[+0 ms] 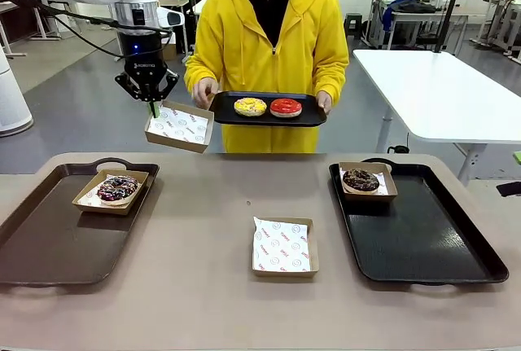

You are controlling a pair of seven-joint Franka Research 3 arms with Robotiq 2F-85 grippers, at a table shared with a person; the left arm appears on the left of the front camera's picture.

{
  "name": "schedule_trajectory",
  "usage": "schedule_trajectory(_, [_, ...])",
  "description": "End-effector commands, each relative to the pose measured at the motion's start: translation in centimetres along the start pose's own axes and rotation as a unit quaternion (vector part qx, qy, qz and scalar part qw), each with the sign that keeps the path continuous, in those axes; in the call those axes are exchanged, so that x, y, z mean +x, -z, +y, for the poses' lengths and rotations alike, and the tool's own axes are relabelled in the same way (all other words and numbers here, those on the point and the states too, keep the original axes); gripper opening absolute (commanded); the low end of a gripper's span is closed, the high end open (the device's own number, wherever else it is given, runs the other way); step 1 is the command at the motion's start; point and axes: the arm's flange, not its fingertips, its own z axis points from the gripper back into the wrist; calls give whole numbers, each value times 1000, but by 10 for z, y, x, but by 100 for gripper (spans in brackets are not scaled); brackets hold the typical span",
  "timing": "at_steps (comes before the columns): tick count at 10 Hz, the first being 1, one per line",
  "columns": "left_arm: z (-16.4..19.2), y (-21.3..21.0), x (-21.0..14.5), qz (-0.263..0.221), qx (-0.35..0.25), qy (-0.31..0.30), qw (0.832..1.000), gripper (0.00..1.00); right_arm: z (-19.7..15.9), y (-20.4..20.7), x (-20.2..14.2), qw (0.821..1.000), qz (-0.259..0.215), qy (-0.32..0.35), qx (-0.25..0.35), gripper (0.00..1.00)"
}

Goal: Individually package the donuts and arrange them on the tray.
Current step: Place the picked Paper togo box on the Handle tray while simultaneously picking up another Paper togo box from the table with the other hand.

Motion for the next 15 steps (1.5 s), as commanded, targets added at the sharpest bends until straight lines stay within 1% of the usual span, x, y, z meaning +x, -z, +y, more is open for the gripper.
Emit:
schedule_trajectory(1, [3, -3, -6, -2, 1, 0, 1000, 0, 5, -1, -1, 1000, 3, -3, -5, 100])
schedule_trajectory(15, [3, -3, -6, -2, 1, 0, 1000, 0, 5, -1, -1, 1000, 3, -3, -5, 100])
